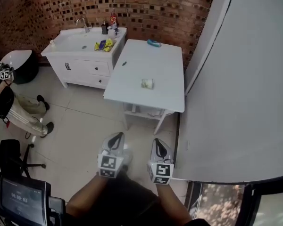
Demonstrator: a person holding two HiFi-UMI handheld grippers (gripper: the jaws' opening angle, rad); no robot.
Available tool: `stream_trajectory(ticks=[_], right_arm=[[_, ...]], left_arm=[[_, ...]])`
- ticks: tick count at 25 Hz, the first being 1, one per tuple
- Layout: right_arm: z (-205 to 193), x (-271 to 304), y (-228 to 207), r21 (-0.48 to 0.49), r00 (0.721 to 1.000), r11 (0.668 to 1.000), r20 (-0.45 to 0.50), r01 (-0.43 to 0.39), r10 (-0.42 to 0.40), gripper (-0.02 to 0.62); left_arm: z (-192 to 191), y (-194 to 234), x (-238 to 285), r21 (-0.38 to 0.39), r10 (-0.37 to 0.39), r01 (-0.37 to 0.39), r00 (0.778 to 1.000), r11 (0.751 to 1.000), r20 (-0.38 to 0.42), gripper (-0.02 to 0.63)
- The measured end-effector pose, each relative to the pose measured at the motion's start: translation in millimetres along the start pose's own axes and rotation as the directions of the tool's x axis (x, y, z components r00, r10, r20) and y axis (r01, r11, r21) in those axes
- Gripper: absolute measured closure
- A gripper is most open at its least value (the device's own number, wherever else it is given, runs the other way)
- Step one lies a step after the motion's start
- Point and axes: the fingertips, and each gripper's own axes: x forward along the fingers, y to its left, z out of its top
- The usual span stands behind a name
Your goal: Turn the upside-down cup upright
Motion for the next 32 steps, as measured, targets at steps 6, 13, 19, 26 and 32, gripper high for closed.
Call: stream_trajectory(ticks=[6, 13, 19, 26, 32], right_arm=[[18.4, 46.7, -25.5, 0.008, 0.999, 0.999, 0.009, 0.043, -0.043, 0.581], [28.1, 105.6, -32.4, -0.013, 0.999, 0.999, -0.017, 0.041, -0.041, 0.581], [29.1, 152.4, -38.0, -0.009, 0.997, 0.998, -0.047, 0.066, -0.066, 0.581], [17.1, 206.6, -46.0, -0.014, 0.991, 0.996, -0.1, 0.089, -0.09, 0.581], [36.7, 254.7, -51.3, -0.037, 0.981, 0.99, -0.136, 0.138, -0.142, 0.581]], left_arm=[[10.9, 19.5, 50.7, 0.008, -0.023, 0.023, 1.0, 1.0, 0.009, 0.611], [10.6, 55.2, 101.5, -0.017, -0.012, 0.012, 1.0, 1.0, -0.019, 0.611], [11.0, 79.6, 144.1, -0.036, -0.038, 0.037, 0.999, 0.999, -0.034, 0.611], [11.2, 92.7, 198.7, -0.01, -0.095, 0.095, 0.995, 0.995, -0.037, 0.611], [17.8, 121.2, 250.5, -0.008, -0.162, 0.162, 0.986, 0.987, -0.043, 0.611]])
